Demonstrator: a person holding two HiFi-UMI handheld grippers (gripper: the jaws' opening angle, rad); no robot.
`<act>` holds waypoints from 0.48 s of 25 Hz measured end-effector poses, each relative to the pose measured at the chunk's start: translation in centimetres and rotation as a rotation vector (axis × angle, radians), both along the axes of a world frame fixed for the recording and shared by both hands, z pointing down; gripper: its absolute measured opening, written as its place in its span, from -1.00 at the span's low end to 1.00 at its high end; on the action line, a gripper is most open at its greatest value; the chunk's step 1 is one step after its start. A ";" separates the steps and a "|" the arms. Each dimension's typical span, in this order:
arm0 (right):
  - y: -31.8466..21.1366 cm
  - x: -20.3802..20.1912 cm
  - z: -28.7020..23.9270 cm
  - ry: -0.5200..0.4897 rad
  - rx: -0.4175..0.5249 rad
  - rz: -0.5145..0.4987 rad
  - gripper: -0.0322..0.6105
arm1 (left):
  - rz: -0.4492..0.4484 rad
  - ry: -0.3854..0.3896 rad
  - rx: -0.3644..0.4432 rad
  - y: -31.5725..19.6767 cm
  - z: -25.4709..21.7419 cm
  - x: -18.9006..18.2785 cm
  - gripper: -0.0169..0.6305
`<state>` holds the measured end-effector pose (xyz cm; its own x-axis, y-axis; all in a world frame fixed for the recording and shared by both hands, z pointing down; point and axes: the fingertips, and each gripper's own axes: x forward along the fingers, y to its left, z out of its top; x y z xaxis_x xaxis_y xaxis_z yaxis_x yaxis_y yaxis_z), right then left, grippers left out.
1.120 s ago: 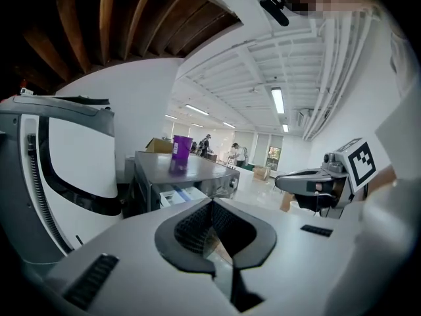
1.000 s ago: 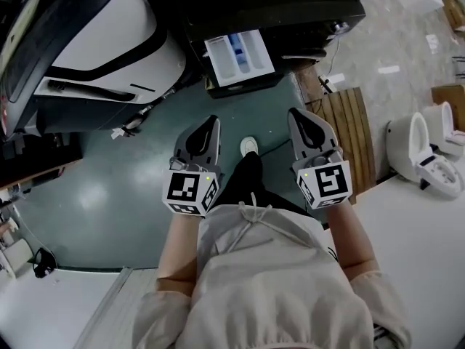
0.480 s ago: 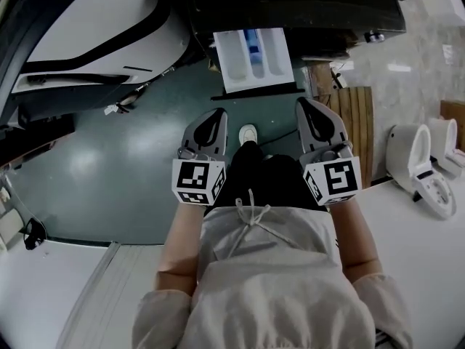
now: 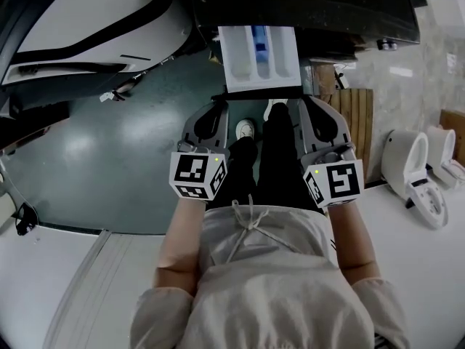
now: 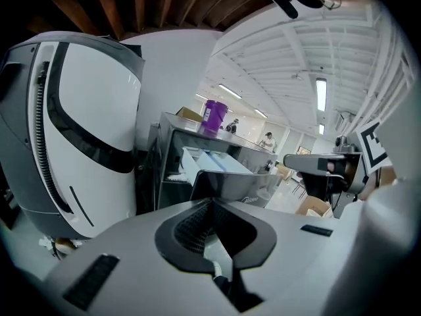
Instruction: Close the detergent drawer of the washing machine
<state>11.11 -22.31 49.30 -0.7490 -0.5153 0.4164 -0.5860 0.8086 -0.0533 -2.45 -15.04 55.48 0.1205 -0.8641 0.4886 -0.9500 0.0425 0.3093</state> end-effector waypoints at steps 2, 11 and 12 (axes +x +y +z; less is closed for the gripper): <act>-0.5 -0.2 0.1 0.002 -0.002 -0.009 -0.88 | -0.023 0.006 -0.002 -0.2 0.0 -0.3 -0.89; -2.0 -2.0 0.0 -0.021 0.006 -0.058 -0.88 | -0.066 -0.037 0.003 -2.4 -0.2 -1.6 -0.89; -2.2 -2.3 0.1 -0.018 0.007 -0.069 -0.88 | -0.073 -0.040 0.004 -2.8 -0.2 -1.9 -0.89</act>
